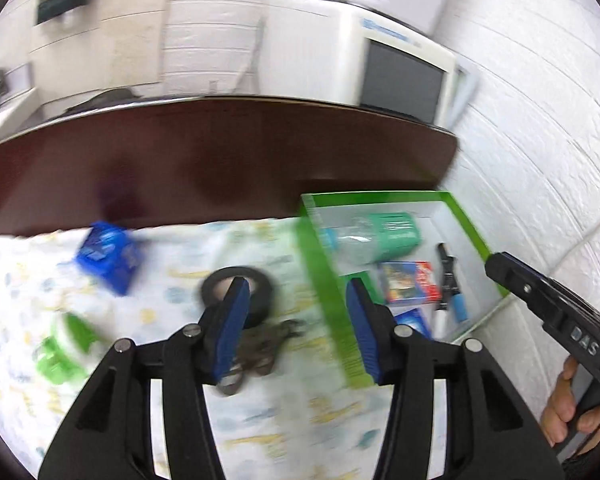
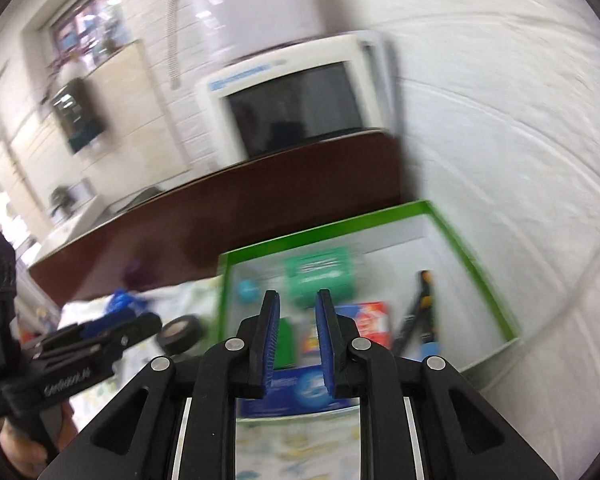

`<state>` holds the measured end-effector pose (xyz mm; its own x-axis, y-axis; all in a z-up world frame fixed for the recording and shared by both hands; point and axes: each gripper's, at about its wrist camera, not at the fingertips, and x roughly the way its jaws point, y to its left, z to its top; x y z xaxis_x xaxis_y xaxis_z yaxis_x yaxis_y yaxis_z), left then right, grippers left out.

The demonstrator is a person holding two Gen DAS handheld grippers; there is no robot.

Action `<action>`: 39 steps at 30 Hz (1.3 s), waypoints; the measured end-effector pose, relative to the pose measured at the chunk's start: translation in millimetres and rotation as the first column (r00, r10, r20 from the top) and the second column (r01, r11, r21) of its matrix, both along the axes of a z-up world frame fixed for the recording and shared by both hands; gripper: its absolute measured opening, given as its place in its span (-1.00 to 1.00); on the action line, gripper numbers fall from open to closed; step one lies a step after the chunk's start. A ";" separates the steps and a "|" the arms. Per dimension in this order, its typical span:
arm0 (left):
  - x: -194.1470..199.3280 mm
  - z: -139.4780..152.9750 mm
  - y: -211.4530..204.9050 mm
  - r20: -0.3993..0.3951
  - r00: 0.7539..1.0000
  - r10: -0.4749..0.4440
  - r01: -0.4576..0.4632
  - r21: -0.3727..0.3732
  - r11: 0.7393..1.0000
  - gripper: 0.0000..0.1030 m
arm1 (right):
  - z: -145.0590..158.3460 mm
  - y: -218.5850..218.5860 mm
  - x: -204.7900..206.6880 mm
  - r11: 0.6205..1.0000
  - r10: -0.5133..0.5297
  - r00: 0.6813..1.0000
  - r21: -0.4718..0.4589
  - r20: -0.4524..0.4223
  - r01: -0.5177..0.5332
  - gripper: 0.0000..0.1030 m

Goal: Organize rigid objects
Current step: 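Move both grippers to the brown hair claw clip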

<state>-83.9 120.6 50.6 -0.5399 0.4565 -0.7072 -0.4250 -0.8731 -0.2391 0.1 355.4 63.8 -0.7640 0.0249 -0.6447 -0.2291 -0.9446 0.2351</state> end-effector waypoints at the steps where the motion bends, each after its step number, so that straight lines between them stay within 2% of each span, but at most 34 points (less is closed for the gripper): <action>1: 1.2 -4.6 -13.4 0.007 1.000 0.010 -0.010 -0.006 1.000 -0.04 | -0.3 -17.0 -3.8 0.999 0.051 0.999 0.000 0.003 -0.051 -0.60; 4: -1.8 -23.7 -36.6 0.032 0.999 0.034 -0.033 -0.034 0.999 -0.04 | -11.0 -60.0 -15.8 0.987 0.158 0.987 0.008 0.035 -0.159 -0.53; 7: -6.5 -50.1 -54.7 0.088 0.994 0.063 -0.060 -0.038 0.998 -0.04 | -31.6 -93.4 -29.6 0.976 0.217 0.972 0.000 0.093 -0.218 -0.52; 10: -2.0 -72.7 -75.0 0.123 0.990 0.065 -0.060 -0.045 0.997 -0.04 | -59.0 -115.4 -36.6 0.969 0.244 0.959 -0.064 0.145 -0.237 -0.50; 13: 4.0 -90.4 -75.7 0.118 0.992 0.033 -0.026 -0.062 0.998 -0.03 | -87.9 -133.0 -37.3 0.955 0.287 0.942 -0.131 0.172 -0.267 -0.35; 15: 5.0 -97.2 -72.6 0.111 0.994 -0.004 0.011 -0.064 0.998 -0.03 | -99.1 -138.9 -35.4 0.966 0.256 0.950 -0.091 0.180 -0.243 -0.25; 17: 2.7 -100.0 -69.0 0.086 0.996 -0.009 0.015 -0.072 0.997 0.01 | -104.7 -140.9 -34.9 0.978 0.207 0.961 -0.039 0.182 -0.203 -0.05; 18: -1.3 -102.1 -68.5 0.089 0.996 -0.011 0.017 -0.068 0.998 0.03 | -106.2 -139.0 -35.8 0.982 0.187 0.966 -0.030 0.178 -0.185 -0.05; 20: -8.7 -104.8 -71.0 0.116 0.993 -0.017 0.020 -0.030 0.999 0.09 | -107.9 -133.3 -39.7 0.987 0.161 0.971 -0.040 0.175 -0.156 0.10; 22: -15.8 -106.9 -74.4 0.134 0.991 -0.024 0.022 0.022 1.000 0.14 | -108.8 -124.1 -41.9 0.986 0.148 0.975 -0.097 0.167 -0.133 0.16; 28: -28.6 -111.1 -89.2 0.171 0.985 -0.020 0.001 0.109 0.994 0.41 | -109.9 -120.5 -51.8 0.957 0.175 0.971 -0.260 0.163 -0.129 0.42; 34: -32.5 -116.9 -92.7 0.185 0.983 -0.006 -0.012 0.098 0.995 0.42 | -120.7 -122.0 -62.1 0.938 0.126 0.973 -0.342 0.193 -0.054 0.50; 39: -26.0 -112.5 -102.7 0.161 0.987 0.016 -0.031 0.089 0.996 0.42 | -126.2 -126.1 -65.0 0.902 0.151 0.975 -0.427 0.165 -0.068 0.50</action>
